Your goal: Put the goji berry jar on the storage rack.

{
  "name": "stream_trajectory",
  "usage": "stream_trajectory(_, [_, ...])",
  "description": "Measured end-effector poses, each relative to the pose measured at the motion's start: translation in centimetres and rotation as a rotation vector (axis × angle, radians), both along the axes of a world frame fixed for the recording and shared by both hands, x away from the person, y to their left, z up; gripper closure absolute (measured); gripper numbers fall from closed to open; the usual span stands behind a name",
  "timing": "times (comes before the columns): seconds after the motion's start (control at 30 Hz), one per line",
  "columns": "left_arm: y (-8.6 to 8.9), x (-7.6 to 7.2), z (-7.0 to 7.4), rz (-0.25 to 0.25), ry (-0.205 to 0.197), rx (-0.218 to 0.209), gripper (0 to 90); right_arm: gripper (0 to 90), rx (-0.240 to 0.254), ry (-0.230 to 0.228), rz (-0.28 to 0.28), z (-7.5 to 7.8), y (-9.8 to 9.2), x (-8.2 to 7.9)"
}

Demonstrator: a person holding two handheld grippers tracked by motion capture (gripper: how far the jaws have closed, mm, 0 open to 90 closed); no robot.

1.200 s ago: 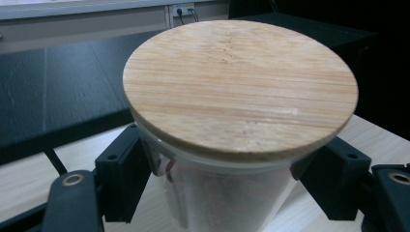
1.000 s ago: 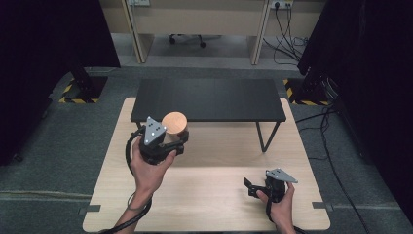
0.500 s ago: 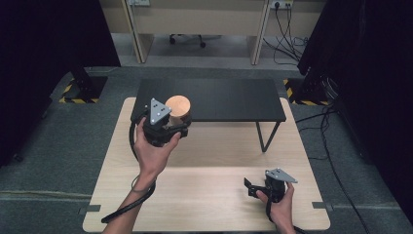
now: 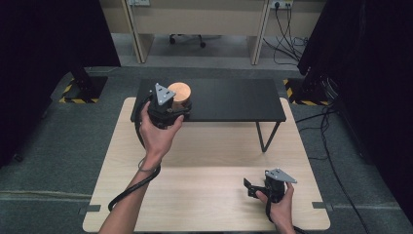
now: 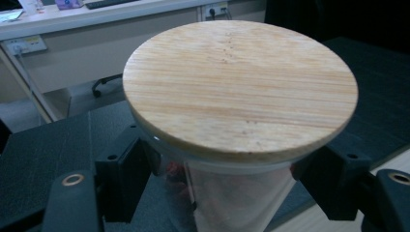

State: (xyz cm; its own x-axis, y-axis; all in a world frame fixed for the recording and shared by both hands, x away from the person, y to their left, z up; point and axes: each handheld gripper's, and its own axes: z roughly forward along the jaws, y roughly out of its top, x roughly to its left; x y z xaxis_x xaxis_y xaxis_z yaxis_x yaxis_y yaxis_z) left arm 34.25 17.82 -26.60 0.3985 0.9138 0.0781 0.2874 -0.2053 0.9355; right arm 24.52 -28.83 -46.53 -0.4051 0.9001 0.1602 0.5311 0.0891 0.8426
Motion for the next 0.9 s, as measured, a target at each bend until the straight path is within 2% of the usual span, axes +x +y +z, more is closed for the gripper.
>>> stream_trajectory(0.17, [-0.3, 1.2, -0.5, 0.017, 0.013, 0.020, 25.3, 1.4, -0.004, -0.001, 0.002, 0.0, 0.1, 0.0])
stream_trajectory(0.5, [-0.4, 2.4, -0.9, 0.031, 0.027, 0.006, 25.3, 1.5, -0.004, -0.001, 0.002, 0.0, 0.1, 0.0])
stream_trajectory(0.6, [-0.1, 2.8, -1.0, 0.026, 0.033, -0.012, 25.3, 1.5, -0.004, 0.000, 0.001, 0.0, 0.1, 0.0])
stream_trajectory(0.77, [0.8, 3.7, -1.6, 0.013, 0.043, -0.075, 25.3, 1.4, -0.007, -0.002, 0.001, 0.0, 0.1, 0.0])
stream_trajectory(0.9, [0.9, 4.0, -2.0, 0.014, 0.030, -0.084, 25.3, 1.4, -0.005, 0.000, 0.001, 0.0, 0.1, 0.0])
